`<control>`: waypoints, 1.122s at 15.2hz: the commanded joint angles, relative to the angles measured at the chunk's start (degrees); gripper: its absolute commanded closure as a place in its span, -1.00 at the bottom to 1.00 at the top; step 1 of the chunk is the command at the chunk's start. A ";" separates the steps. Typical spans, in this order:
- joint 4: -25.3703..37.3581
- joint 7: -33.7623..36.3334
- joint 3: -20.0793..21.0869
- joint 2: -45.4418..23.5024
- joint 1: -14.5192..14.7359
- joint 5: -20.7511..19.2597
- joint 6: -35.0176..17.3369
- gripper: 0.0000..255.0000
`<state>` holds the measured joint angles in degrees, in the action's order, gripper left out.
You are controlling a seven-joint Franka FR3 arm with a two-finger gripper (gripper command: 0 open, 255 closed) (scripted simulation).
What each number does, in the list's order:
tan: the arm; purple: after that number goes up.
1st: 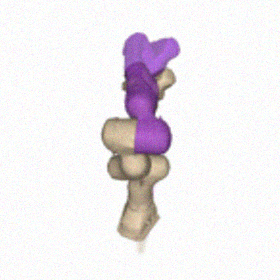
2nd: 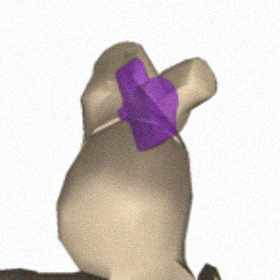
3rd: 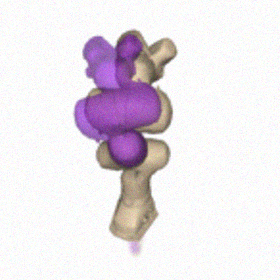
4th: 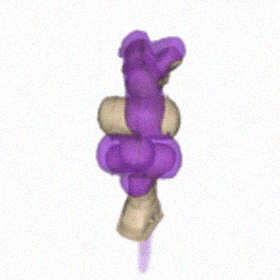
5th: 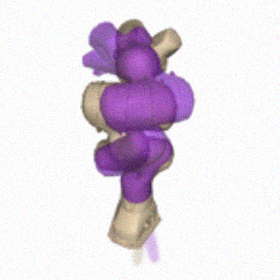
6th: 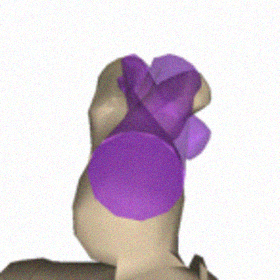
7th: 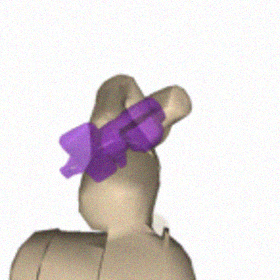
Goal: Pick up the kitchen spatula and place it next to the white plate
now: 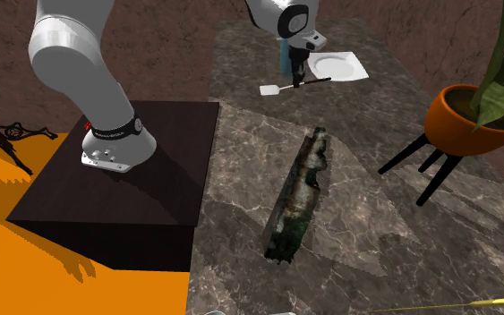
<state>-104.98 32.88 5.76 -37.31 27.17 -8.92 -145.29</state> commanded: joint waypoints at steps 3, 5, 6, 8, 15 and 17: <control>0.00 0.01 -0.01 -0.03 0.01 -0.01 -0.05 1.00; 0.00 0.01 -0.01 -0.03 0.01 -0.01 -0.04 -1.00; 0.00 0.01 -0.01 -0.03 0.01 -0.01 -0.04 -1.00; 0.00 0.01 -0.01 -0.03 0.01 -0.01 -0.04 -1.00; -1.38 -0.58 0.82 5.85 -0.48 0.92 4.45 -1.00; -1.38 -0.58 0.82 5.85 -0.48 0.92 4.45 -1.00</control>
<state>-106.38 32.32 6.56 -31.57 26.69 -8.03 -141.00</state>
